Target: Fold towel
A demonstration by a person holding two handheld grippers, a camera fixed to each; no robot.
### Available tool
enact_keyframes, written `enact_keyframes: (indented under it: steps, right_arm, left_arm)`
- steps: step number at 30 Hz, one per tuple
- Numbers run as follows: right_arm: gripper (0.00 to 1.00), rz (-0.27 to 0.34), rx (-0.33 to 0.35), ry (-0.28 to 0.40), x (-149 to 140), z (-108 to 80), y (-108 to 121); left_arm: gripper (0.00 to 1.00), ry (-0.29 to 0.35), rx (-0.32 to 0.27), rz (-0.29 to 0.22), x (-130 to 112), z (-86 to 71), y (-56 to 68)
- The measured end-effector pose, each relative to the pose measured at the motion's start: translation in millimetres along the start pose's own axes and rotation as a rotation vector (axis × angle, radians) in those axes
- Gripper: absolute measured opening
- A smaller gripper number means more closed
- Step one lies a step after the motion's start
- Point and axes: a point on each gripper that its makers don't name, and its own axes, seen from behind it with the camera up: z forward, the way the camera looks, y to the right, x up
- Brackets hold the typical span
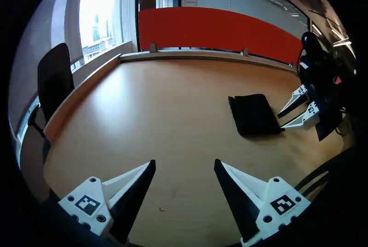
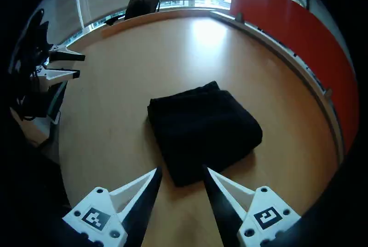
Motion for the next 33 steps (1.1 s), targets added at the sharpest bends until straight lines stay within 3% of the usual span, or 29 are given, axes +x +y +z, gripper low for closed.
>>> enact_keyframes:
  steps: [8,12,20,22,33]
  right_arm:
    - [0.66,0.039,-0.014,-0.027,-23.1,7.6,-1.1]
    - [0.61,0.067,-0.017,-0.023,-25.4,10.6,-1.5]
    - [0.29,0.107,-0.043,-0.014,-24.3,14.7,0.7]
    - [0.25,0.112,-0.046,-0.014,-24.7,14.8,1.0]
    - [0.23,0.117,-0.07,-0.02,-28.6,11.3,3.1]
  left_arm:
    - [0.94,-0.001,0.0,-0.005,-1.5,-0.8,0.3]
    - [0.94,-0.002,-0.001,-0.006,-2.7,-1.6,0.8]
    - [0.94,-0.001,-0.002,-0.003,-3.2,-3.5,0.8]
    - [0.94,0.0,-0.002,-0.002,-3.2,-3.8,0.2]
    - [0.94,0.0,-0.003,0.001,-4.1,-5.0,-2.0]
